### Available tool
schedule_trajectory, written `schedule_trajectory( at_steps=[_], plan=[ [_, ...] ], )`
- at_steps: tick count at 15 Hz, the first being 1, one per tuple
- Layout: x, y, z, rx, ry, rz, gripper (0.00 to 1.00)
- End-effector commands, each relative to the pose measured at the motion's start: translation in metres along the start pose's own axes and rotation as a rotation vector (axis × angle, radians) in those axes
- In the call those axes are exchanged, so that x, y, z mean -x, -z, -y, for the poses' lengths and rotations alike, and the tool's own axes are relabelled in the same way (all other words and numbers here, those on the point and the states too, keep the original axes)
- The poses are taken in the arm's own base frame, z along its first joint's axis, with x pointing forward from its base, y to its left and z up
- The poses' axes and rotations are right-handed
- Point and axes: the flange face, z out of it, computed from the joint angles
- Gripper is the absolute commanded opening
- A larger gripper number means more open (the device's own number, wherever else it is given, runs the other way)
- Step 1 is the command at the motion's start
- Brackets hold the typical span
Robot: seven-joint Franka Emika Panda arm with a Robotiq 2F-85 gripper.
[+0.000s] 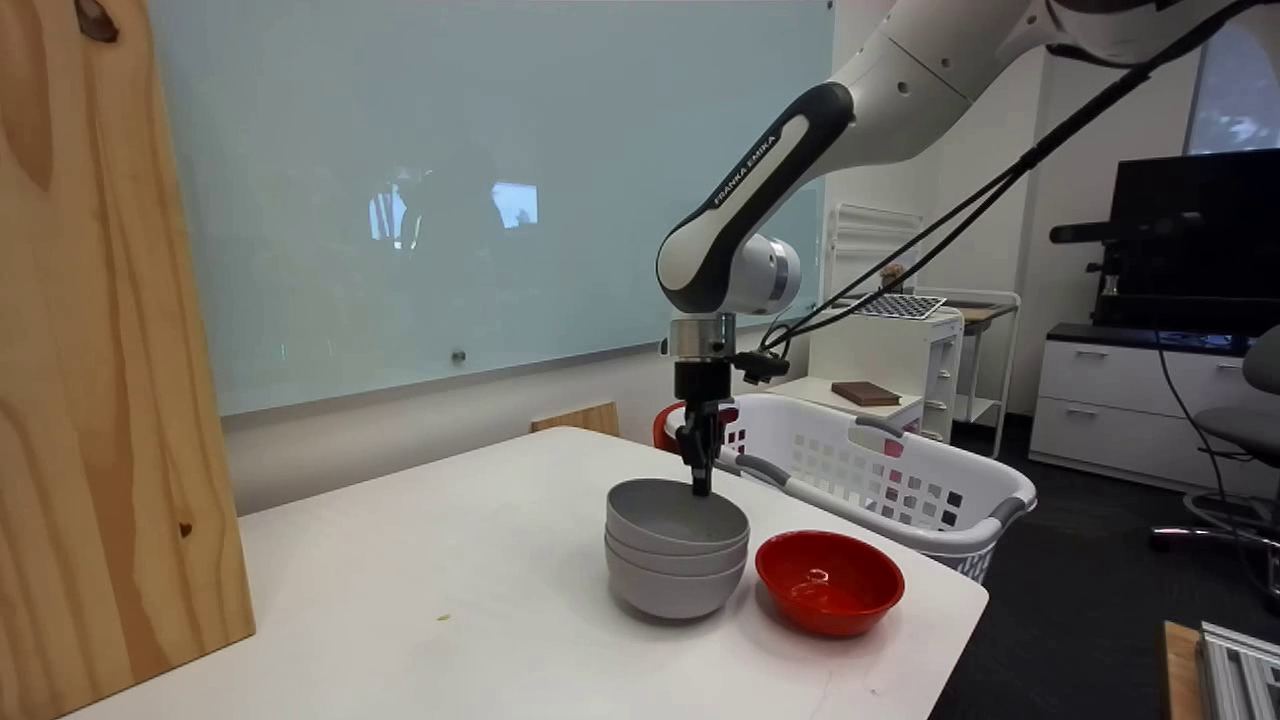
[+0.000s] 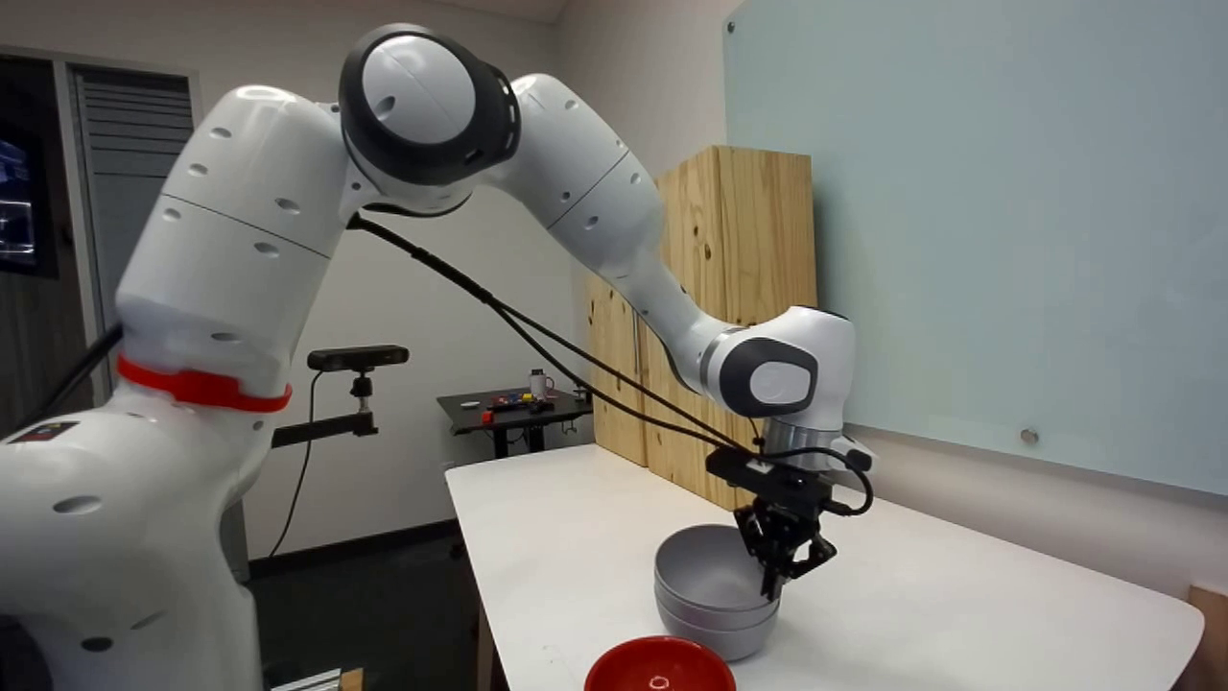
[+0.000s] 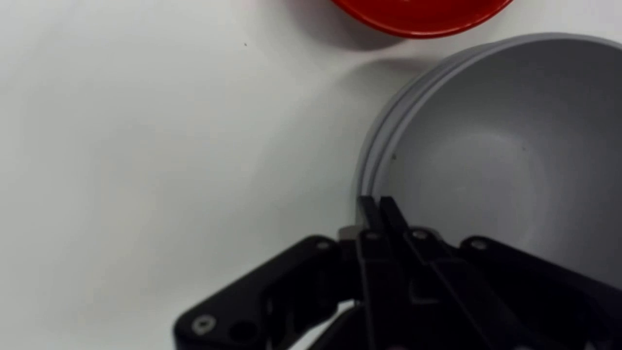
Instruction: Unstack the grey bowls.
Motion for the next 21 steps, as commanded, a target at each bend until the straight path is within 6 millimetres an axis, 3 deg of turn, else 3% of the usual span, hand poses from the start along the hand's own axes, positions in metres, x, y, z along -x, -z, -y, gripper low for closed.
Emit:
schedule_trajectory(
  at_steps=[1,21],
  plan=[
    [-0.010,-0.015,-0.013,0.006,0.028,0.006,0.01],
    [-0.029,0.021,0.022,0.011,-0.018,-0.019,0.01]
  ],
)
